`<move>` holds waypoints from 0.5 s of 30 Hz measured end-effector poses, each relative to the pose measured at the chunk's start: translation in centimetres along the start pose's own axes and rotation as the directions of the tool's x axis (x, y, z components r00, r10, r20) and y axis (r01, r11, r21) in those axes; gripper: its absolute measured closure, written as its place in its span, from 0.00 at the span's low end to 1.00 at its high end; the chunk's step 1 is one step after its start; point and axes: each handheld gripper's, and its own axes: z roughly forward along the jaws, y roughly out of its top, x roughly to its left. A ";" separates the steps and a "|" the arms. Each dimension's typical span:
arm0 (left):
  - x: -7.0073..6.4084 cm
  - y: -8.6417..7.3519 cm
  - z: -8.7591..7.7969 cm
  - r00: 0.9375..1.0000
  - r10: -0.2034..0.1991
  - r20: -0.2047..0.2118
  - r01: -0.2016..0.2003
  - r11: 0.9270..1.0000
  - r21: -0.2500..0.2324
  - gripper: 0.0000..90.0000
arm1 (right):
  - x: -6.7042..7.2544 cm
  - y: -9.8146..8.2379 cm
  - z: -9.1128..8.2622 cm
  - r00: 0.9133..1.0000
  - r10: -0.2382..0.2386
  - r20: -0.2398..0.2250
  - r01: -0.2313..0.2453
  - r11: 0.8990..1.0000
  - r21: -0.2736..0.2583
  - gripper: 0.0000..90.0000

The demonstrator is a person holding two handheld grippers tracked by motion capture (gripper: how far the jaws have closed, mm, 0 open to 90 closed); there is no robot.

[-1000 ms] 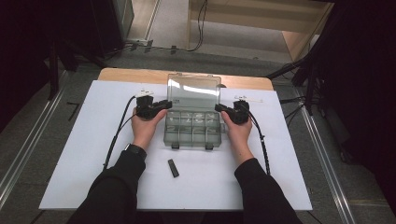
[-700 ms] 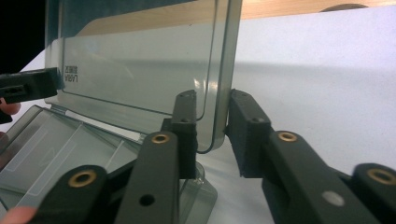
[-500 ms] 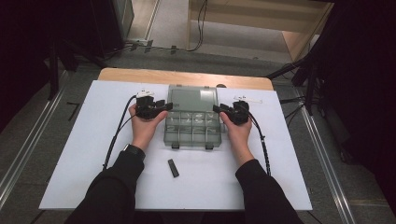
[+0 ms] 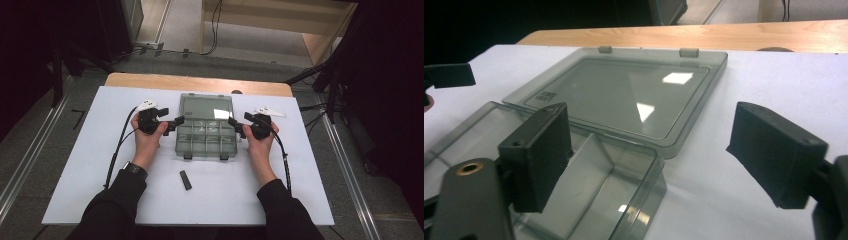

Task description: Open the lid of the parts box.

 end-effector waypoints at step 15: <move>-1.4 -0.8 -3.9 0.996 0.084 0.017 -0.084 0.996 -0.015 0.00 | 2.5 -0.6 -3.1 0.994 -0.111 -0.018 0.110 0.994 -0.010 0.08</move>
